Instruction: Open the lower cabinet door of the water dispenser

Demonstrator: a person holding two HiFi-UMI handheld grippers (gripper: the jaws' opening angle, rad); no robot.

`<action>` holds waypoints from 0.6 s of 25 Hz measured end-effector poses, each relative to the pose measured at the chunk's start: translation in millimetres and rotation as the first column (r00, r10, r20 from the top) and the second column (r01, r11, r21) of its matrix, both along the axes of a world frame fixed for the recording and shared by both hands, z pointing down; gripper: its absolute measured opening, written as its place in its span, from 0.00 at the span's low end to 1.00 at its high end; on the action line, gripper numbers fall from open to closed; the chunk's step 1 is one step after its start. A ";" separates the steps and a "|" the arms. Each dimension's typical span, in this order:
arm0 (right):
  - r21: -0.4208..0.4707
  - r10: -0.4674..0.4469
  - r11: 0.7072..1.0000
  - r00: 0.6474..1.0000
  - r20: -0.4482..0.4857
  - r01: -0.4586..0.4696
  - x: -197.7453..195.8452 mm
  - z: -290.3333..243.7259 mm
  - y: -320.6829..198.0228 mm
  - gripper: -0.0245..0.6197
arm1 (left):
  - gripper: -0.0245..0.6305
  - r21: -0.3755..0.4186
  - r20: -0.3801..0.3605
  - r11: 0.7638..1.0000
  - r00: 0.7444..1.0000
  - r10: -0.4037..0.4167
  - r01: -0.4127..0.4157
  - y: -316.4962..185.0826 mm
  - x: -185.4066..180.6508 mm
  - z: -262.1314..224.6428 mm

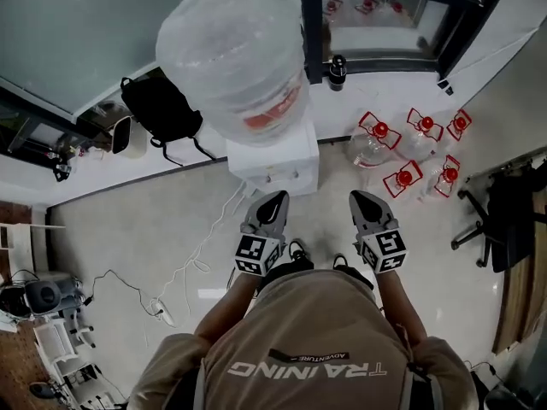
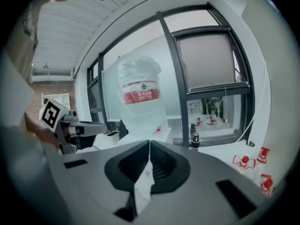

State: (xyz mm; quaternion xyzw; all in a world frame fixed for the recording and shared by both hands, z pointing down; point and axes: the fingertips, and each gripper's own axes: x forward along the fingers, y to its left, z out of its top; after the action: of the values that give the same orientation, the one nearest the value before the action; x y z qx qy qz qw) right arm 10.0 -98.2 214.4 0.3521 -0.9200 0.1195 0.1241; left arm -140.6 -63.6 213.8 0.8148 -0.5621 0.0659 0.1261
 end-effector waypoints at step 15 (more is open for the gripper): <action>-0.232 0.157 0.961 0.987 0.024 -0.147 -15.6 53.3 0.4 0.05 | 0.04 -0.053 -0.025 0.988 0.989 0.145 -0.146 -18.9 3.1 38.6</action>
State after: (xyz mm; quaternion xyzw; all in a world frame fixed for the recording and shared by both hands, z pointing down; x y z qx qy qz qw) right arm -5.6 -97.8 267.7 0.4021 -0.8727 0.2418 0.1349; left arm -137.5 -82.5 252.4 0.8504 -0.4978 0.0818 0.1490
